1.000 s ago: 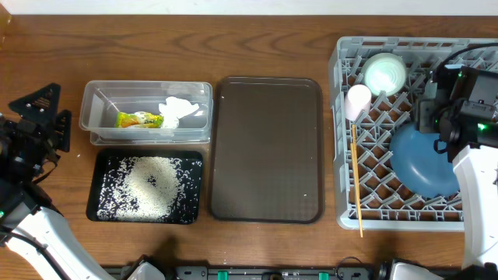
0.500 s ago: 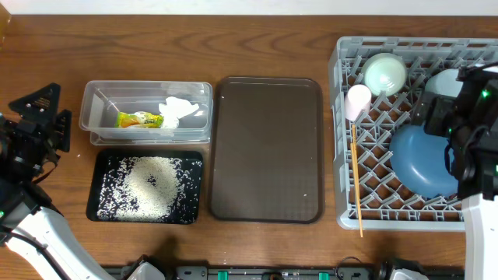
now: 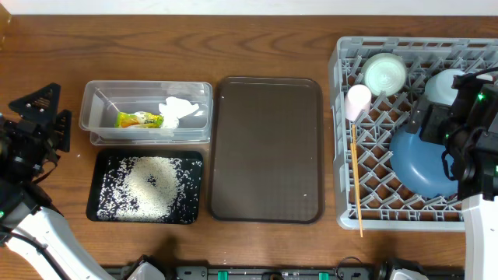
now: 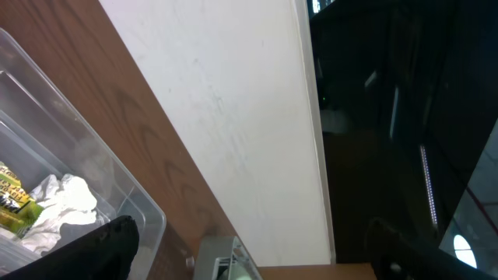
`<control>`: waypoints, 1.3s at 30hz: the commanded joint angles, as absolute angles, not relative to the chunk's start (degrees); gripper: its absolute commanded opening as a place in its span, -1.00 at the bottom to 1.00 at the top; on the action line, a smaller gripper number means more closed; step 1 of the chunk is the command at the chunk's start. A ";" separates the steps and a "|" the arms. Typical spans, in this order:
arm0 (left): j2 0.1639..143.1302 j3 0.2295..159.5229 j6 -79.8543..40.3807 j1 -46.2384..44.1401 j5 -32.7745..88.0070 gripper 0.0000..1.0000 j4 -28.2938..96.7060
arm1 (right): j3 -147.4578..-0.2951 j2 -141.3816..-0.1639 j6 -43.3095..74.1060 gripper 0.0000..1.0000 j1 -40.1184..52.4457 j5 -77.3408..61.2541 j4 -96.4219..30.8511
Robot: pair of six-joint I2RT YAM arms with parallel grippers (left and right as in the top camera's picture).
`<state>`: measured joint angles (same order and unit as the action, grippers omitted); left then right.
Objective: Sort waste into correct bins and load items into the dishwasher rack
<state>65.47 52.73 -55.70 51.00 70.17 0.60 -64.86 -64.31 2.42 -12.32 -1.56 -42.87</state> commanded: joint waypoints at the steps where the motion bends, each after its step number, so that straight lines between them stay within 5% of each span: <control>1: 65.49 53.47 -55.81 51.24 70.94 0.90 0.36 | -64.82 -64.18 3.16 0.99 -12.34 -1.98 -43.16; 19: 65.49 53.47 -55.81 51.24 70.94 0.90 0.36 | -64.69 -59.92 3.16 0.99 -12.29 -1.96 -43.18; 39: 65.49 53.47 -55.81 51.24 70.94 0.90 0.36 | -55.83 -24.64 6.13 0.98 -5.80 -2.00 -37.15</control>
